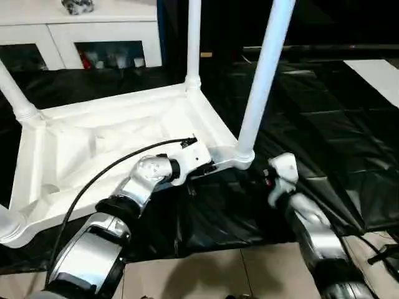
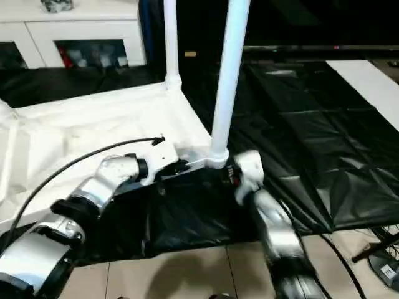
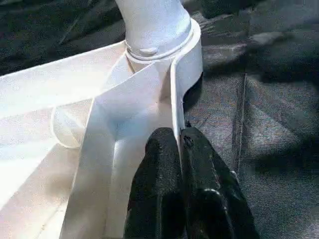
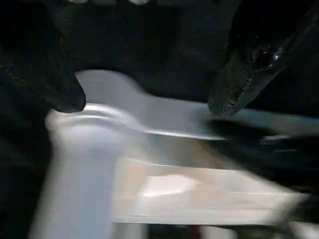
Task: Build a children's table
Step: Rotate table base
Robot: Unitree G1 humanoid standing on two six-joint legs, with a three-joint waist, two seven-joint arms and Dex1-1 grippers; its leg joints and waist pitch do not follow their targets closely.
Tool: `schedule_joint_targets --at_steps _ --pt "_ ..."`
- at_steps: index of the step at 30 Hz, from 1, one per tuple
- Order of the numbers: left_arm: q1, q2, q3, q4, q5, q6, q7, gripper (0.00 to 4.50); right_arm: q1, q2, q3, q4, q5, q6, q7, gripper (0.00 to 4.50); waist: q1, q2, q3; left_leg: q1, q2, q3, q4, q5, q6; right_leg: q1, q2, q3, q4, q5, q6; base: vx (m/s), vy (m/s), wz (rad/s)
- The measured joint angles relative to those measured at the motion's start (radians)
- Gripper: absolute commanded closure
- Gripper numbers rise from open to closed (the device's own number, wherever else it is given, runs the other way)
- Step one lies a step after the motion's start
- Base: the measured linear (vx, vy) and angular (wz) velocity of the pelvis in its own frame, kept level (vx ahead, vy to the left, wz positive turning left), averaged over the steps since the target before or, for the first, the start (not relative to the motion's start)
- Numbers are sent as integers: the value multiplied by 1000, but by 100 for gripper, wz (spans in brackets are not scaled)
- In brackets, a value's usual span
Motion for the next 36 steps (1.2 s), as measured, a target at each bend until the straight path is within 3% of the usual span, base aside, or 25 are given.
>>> schedule_joint_targets --at_steps 4,9,13,17,23,27,29,33,36 --pt "69 32 80 -133 -147 80 -106 391 5 6 49 -71 28 60 37 0 5 -3 3 -2 1 -1 0 0 0 -4 1 -1 0 3 -5 0 0 0" --pt "122 153 122 -290 -212 221 -202 361 -11 18 51 -79 35 77 37 0 7 -5 3 -3 1 1 0 -1 1 -8 0 0 0 3 -7 0 0 0" --pt "263 291 124 -506 -277 426 -362 321 -92 33 28 -58 47 123 30 0 3 -13 7 -3 2 6 0 -1 1 -11 0 3 3 3 -7 0 0 0" --pt "307 343 127 -626 -313 529 -414 298 -158 51 24 -23 66 138 25 0 14 -22 8 -1 2 8 1 -1 0 -10 -1 4 6 2 -7 0 0 0" --pt "321 313 81 -640 -207 495 -285 254 -372 97 20 253 5 136 -130 0 10 -39 8 1 1 8 10 1 -3 -9 -2 7 18 2 -7 0 0 0" --pt "324 305 77 -653 -155 542 -156 231 -462 134 -37 360 7 135 -272 0 6 -42 7 1 1 7 11 2 -4 -10 -2 7 19 2 -4 0 0 0" --pt "344 311 71 -685 -142 566 -129 199 -496 135 -76 414 36 128 -331 0 11 -42 8 0 1 6 11 3 -5 -10 -2 7 20 2 -3 0 0 0" --pt "361 311 61 -683 -112 556 -86 179 -546 124 -148 496 85 97 -391 0 32 -41 8 -2 2 7 13 3 -5 -10 -2 8 21 3 -5 0 0 0" --pt "361 303 61 -670 -87 524 -34 151 -580 100 -185 561 94 71 -418 0 37 -41 8 -4 2 7 15 3 -4 -10 -2 8 22 3 -5 0 0 0"
